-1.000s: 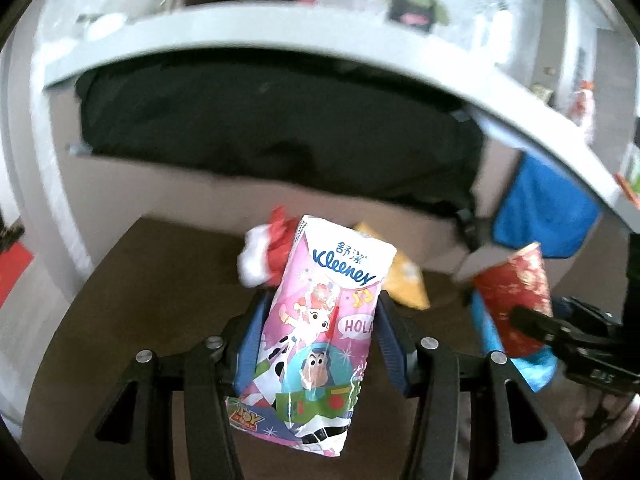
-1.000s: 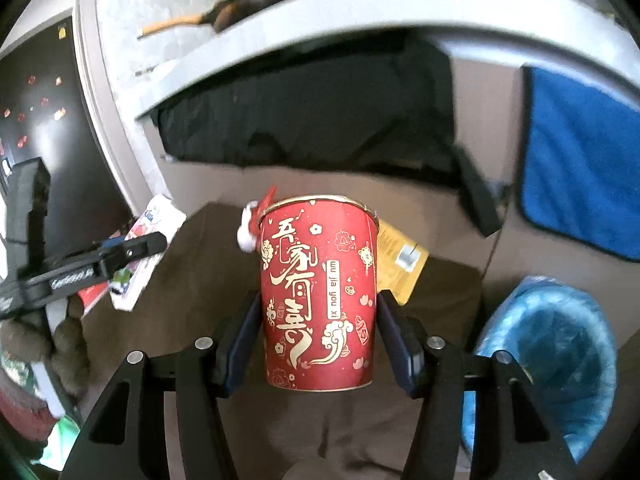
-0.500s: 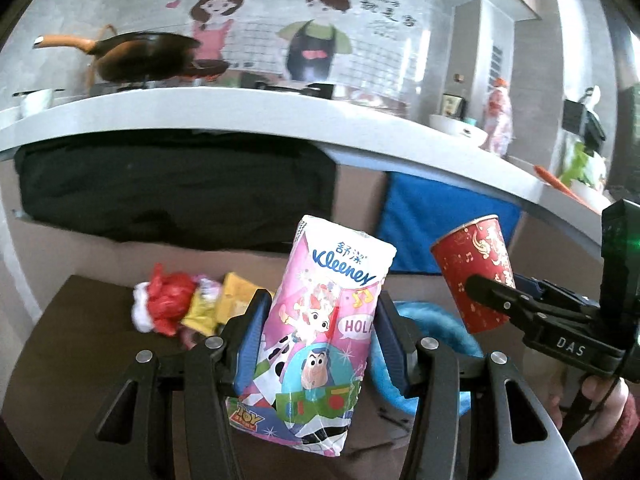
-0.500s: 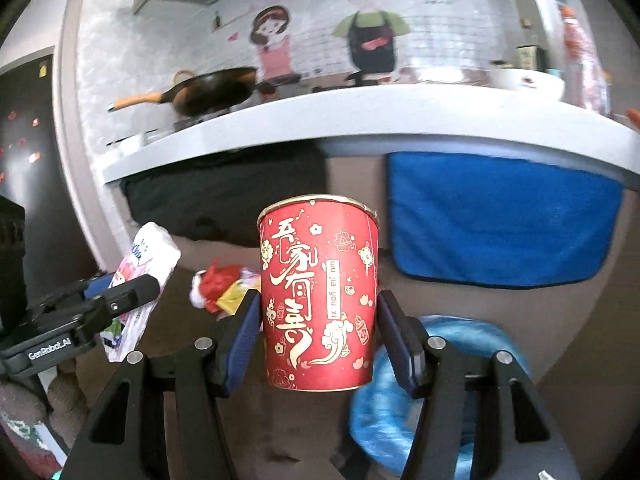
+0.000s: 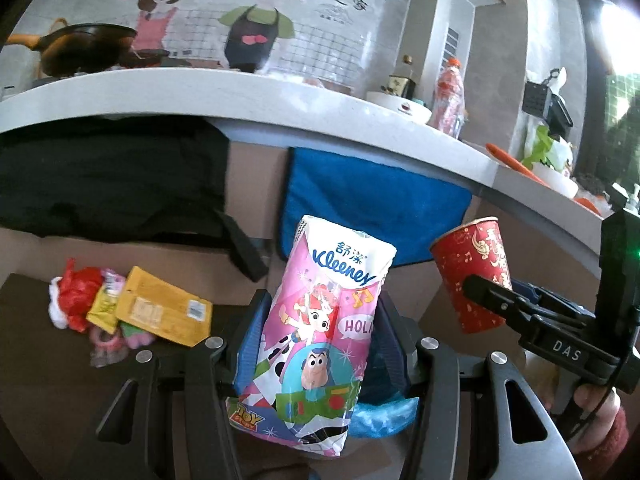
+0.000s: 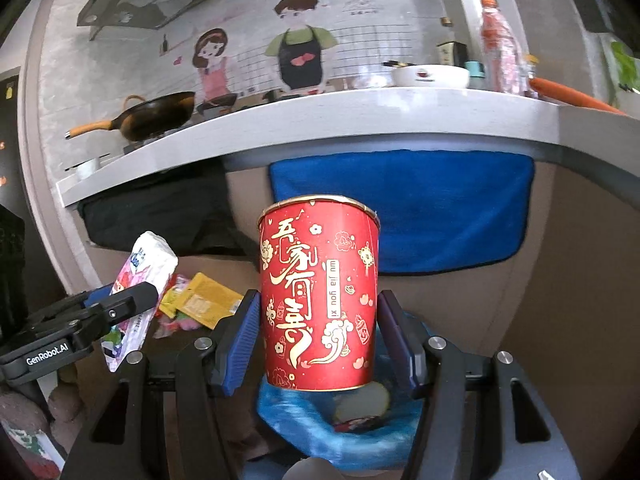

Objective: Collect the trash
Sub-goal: 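Carry the tissue pack and red cup over the blue bin and release both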

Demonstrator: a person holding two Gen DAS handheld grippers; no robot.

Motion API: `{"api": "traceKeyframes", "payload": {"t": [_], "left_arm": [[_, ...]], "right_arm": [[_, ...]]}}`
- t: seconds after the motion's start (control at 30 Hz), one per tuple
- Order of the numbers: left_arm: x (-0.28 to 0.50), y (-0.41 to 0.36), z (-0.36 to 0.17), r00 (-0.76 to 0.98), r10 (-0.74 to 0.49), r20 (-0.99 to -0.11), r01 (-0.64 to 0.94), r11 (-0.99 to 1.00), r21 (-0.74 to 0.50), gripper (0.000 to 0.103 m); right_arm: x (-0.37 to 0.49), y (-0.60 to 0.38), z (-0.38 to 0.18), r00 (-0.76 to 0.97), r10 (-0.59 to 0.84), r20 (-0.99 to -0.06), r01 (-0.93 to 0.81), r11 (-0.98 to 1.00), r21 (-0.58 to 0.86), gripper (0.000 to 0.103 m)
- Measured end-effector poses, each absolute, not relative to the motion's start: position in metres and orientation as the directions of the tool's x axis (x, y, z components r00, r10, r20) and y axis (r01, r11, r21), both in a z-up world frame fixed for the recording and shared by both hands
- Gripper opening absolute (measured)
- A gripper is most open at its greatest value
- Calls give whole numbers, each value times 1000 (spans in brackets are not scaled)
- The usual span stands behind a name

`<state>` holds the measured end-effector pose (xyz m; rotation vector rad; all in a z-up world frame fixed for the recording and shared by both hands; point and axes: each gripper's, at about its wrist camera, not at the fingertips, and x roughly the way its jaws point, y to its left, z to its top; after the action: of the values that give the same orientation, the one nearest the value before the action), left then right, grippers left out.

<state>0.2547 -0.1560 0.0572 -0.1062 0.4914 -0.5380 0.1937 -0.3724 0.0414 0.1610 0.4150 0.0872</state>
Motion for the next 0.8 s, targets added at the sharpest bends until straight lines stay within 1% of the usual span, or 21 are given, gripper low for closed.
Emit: {"api": "traceKeyframes", "payload": {"t": [0.2, 0.47, 0.8], "left_arm": [[267, -181, 42, 724, -525, -447, 483, 849, -215, 53], [291, -200, 14, 686, -526, -503, 479, 847, -233, 53], [319, -216, -14, 635, -540, -552, 480, 836, -267, 53]], "right_arm": [[199, -391, 24, 906, 107, -409, -29, 981, 192, 56], [216, -407, -1, 886, 109, -450, -8, 975, 221, 56], [241, -423, -33, 856, 121, -503, 16, 966, 258, 56]]}}
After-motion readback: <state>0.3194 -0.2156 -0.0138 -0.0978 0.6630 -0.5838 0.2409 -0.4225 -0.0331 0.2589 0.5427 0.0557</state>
